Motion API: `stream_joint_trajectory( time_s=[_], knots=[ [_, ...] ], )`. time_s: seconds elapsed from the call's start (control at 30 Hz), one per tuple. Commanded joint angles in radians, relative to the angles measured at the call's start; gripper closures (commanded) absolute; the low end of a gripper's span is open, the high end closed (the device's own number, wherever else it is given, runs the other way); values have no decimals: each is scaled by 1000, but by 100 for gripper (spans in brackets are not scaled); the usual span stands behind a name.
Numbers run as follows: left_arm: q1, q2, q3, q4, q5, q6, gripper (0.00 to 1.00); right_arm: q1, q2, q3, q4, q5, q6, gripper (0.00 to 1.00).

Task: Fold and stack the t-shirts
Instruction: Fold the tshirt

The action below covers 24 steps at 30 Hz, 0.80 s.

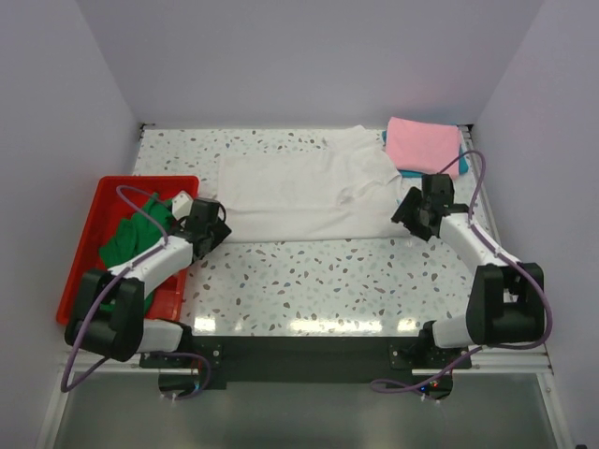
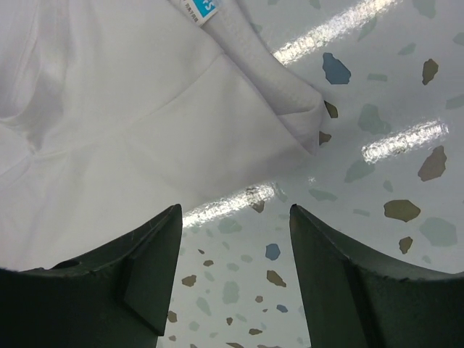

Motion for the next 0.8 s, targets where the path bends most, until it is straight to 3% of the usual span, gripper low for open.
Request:
stream_joint_trajectory(
  time_s=[0.0, 0.4, 0.57, 0.7, 0.73, 0.77],
  knots=[
    [10, 44, 7, 84, -21, -6, 37, -17, 0, -13, 40, 41, 3, 36],
    [22, 163, 7, 170, -4, 28, 50, -40, 133, 2, 113, 50, 16, 37],
    [23, 190, 9, 172, -3, 32, 65, -40, 189, 17, 124, 56, 16, 39],
    [23, 202, 21, 163, 2, 35, 83, -41, 202, 25, 124, 65, 11, 61],
    [23, 201, 26, 158, 5, 35, 87, -40, 204, 28, 120, 68, 8, 71],
    [23, 196, 26, 144, 6, 35, 95, -43, 202, 30, 115, 68, 7, 77]
  ],
)
